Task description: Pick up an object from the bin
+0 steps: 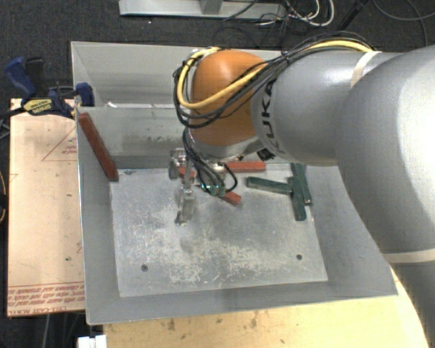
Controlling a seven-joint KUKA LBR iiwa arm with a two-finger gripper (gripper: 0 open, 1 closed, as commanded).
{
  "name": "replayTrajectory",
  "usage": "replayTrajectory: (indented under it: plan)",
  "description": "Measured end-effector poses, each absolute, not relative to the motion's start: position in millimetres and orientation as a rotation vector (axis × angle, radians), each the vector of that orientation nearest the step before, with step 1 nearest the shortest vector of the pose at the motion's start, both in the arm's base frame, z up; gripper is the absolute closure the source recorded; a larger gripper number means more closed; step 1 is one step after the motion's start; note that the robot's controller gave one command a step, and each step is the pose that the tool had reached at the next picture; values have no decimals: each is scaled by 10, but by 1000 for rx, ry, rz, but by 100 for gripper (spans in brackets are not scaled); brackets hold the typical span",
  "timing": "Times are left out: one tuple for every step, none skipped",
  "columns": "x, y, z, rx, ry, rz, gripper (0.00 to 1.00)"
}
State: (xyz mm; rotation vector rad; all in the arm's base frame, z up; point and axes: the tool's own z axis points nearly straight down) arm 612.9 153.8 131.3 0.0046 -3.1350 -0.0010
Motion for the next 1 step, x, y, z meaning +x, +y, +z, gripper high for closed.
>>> replayTrajectory:
  plan:
    - [6151,1532,1358,0,-3143,-3,0]
